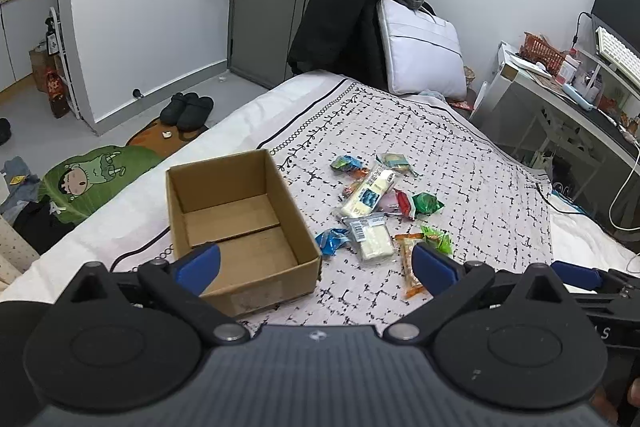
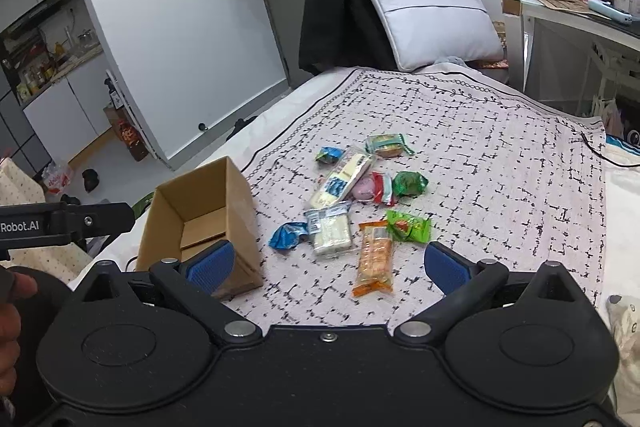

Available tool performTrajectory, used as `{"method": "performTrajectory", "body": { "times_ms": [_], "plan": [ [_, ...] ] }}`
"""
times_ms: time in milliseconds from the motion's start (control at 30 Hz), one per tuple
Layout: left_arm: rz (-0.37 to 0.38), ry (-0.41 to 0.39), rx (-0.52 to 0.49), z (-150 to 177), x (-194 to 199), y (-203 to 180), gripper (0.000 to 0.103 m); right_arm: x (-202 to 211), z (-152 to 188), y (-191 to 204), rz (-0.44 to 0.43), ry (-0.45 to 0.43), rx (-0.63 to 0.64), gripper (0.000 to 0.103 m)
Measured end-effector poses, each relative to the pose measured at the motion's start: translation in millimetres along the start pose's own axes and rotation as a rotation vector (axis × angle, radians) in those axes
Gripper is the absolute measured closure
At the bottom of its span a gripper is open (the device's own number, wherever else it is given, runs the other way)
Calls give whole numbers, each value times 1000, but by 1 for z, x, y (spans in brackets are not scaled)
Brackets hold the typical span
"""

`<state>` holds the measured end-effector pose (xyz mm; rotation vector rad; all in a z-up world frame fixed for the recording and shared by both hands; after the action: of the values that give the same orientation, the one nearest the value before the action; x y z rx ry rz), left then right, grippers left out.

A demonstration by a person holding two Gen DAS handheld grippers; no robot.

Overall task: Organize snacks
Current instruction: 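Lower the left gripper onto the clear bread pack while the right gripper approaches the green snack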

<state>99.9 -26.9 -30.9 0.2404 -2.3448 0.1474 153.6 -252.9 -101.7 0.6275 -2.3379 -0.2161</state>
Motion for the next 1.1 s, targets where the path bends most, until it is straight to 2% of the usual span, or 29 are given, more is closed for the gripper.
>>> {"method": "performTrajectory", "body": {
  "times_ms": [133,267,833,1100],
  "plan": [
    [8,8,19,-4,-9,-6,1,-7,-3,-12,30,-12,15,1],
    [9,15,27,-7,-20,-16,1,-12,-6,-26,-12,-21,-25,1],
    [-1,64,29,-7,-66,-61,4,-54,2,-85,-52,27,-143,2],
    [-1,116,27,-1,-95,-81,15,-78,9,-113,-83,59,-241,4]
  ]
}}
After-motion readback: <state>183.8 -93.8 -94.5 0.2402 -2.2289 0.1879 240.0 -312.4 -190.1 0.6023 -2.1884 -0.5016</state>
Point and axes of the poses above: each gripper's, at about its wrist camera, not at the fingertips, and x roughly against the way its jaws point, y to its left, z to its underside, the point moved 3 cm from there along -x, roughly the way its jaws point, and after that the axes turned 9 degrees about -z, right-handed, at the moved point
